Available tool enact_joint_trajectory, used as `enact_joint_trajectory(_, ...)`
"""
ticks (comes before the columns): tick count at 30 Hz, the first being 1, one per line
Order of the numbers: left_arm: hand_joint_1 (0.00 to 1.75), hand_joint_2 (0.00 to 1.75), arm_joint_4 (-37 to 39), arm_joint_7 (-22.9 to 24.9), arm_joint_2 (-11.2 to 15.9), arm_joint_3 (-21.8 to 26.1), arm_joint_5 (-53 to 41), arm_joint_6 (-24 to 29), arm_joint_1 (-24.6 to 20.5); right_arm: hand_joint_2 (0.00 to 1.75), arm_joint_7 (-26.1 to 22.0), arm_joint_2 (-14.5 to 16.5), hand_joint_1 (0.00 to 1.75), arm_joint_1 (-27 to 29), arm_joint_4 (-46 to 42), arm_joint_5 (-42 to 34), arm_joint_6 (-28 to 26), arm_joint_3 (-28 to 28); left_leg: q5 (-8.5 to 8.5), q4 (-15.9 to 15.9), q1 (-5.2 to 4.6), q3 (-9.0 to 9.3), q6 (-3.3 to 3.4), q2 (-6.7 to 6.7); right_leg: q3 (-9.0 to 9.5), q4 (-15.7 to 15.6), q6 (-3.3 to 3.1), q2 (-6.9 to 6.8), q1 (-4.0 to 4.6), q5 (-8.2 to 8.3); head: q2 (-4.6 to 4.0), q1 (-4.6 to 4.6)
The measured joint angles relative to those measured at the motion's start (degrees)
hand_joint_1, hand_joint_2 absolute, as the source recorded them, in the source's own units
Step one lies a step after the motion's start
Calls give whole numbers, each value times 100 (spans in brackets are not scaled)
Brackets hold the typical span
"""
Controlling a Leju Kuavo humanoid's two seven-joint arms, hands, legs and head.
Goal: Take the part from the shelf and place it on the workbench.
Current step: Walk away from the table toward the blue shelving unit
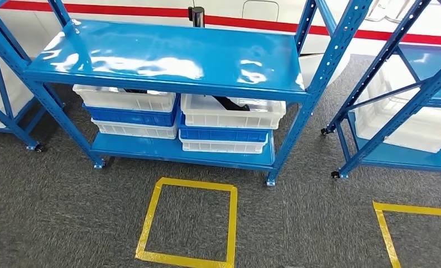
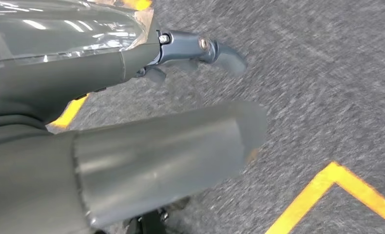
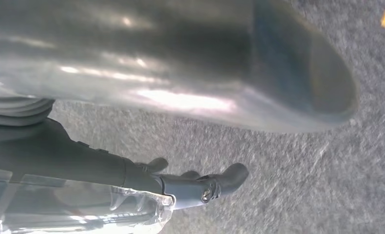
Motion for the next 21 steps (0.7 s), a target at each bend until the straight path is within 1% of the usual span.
enact_joint_trajectory(1, 0, 0, -1, -2, 0, 2, -3, -3, -7, 0, -2, -3, 0, -10, -2, -1, -1, -3, 51, 125, 10, -3, -19, 9, 129, -92, -44, 12, -31, -1, 0, 5)
enact_joint_trajectory(2, 0, 0, 0, -5, -4, 4, -5, -4, -15, 0, -3, -9, 0, -15, -3, -1, -2, -7, 92, 335, 21, -108, -34, 16, 249, -168, -87, 20, -67, -18, 0, 4)
enact_joint_trajectory(3, 0, 0, 0, -8, -5, 4, -8, -5, -26, 0, -5, -11, 0, -22, -4, -1, -2, -9, 94, 619, 35, -278, -54, 16, 374, -228, -136, 29, -103, -47, 0, 3)
enact_joint_trajectory(4, 0, 0, 0, -10, -2, 5, -10, -4, -31, 0, -5, -10, 0, -29, -4, -2, -2, -10, 27, 932, 53, -498, -82, 13, 461, -260, -173, 29, -113, -94, 0, 5)
enact_joint_trajectory(5, 0, 0, 0, -11, 1, 7, -12, -4, -28, 0, -7, -7, 0, -36, -4, -2, -2, -11, -119, 1192, 74, -733, -128, 11, 539, -275, -195, 38, -129, -152, 0, 1)
enact_joint_trajectory(6, 0, 0, 0, -11, 8, 8, -13, -4, -25, 0, -9, 1, 0, -38, -4, -2, -2, -12, -311, 1357, 104, -954, -188, 13, 619, -280, -191, 54, -152, -220, 0, 3)
enact_joint_trajectory(7, 0, 0, 0, -11, 17, 10, -13, -3, -20, 0, -11, 9, 0, -31, -3, -2, -2, -13, -484, 1409, 138, -1130, -248, 16, 707, -282, -164, 72, -181, -298, 0, 0)
enact_joint_trajectory(8, 0, 0, 0, -11, 27, 11, -13, -3, -17, 0, -13, 18, 0, -20, -3, -3, -2, -13, -558, 1327, 176, -1241, -308, 20, 805, -282, -125, 93, -215, -382, 0, 0)
enact_joint_trajectory(9, 0, 0, 0, -11, 38, 11, -13, -3, -16, 0, -14, 24, 0, -9, -2, -6, -2, -15, -477, 1128, 220, -1294, -365, 26, 915, -280, -81, 110, -254, -472, 0, 0)
enact_joint_trajectory(10, 0, 0, 0, -11, 46, 11, -19, -4, -9, 0, -16, 27, 0, 0, -2, -14, -2, -18, -206, 845, 267, -1300, -420, 32, 1004, -279, -32, 121, -281, -566, 0, -2)
enact_joint_trajectory(11, 0, 0, 5, -11, 52, 11, -32, -8, 4, 0, -21, 28, 0, 1, -1, -29, -4, -29, 184, 552, 305, -1301, -458, 58, 1100, -260, 20, 128, -290, -671, 0, -16)
enact_joint_trajectory(12, 0, 0, 11, -10, 61, 10, -49, -17, 9, 0, -33, 27, 0, 1, -1, -52, -9, -46, 505, 348, 321, -1275, -455, 82, 1164, -259, 75, 131, -281, -768, 0, -31)
enact_joint_trajectory(13, 0, 0, 16, -9, 65, 9, -68, -28, 10, 0, -49, 25, 0, 0, -1, -78, -15, -66, 738, 231, 320, -1258, -428, 97, 1220, -281, 131, 129, -260, -846, 0, -33)
enact_joint_trajectory(14, 0, 0, 21, -8, 70, 8, -90, -37, 7, 0, -70, 24, 0, -3, 0, -105, -25, -89, 821, 194, 304, -1242, -373, 109, 1289, -278, 196, 126, -240, -878, 0, -35)
enact_joint_trajectory(15, 0, 0, 20, -8, 75, 7, -108, -44, -4, 0, -97, 23, 0, -5, -1, -125, -35, -105, 786, 195, 287, -1191, -310, 94, 1313, -260, 265, 124, -224, -860, 0, -24)
enact_joint_trajectory(16, 0, 0, 19, -9, 74, 5, -121, -44, -9, 0, -121, 22, 0, -6, 0, -136, -42, -120, 769, 163, 281, -1143, -256, 81, 1294, -142, 321, 110, -229, -806, 0, -1)
enact_joint_trajectory(17, 0, 0, 19, -10, 77, 3, -132, -40, -10, 0, -146, 23, 0, -6, 0, -142, -49, -137, 740, 118, 279, -1073, -203, 75, 1184, 99, 358, 93, -234, -737, 0, 9)
enact_joint_trajectory(18, 0, 0, 18, -10, 80, 2, -135, -36, -15, 0, -168, 27, 0, -6, 0, -140, -51, -155, 706, 68, 278, -985, -156, 69, 966, 429, 369, 76, -243, -707, 0, 23)
enact_joint_trajectory(19, 0, 0, 17, -11, 84, 1, -135, -31, -19, 0, -183, 33, 0, -3, 1, -138, -52, -172, 667, 11, 277, -898, -122, 68, 687, 799, 350, 58, -256, -742, 0, 37)
enact_joint_trajectory(20, 0, 0, 17, -11, 88, 1, -134, -26, -22, 0, -193, 39, 0, 1, 1, -134, -52, -186, 625, -44, 272, -808, -102, 61, 396, 1130, 318, 51, -255, -856, 0, 40)
enact_joint_trajectory(21, 0, 0, 17, -11, 90, 2, -133, -22, -25, 0, -198, 42, 0, 9, 1, -132, -52, -194, 580, -93, 268, -714, -93, 50, 133, 1362, 287, 49, -255, -1020, 0, 45)
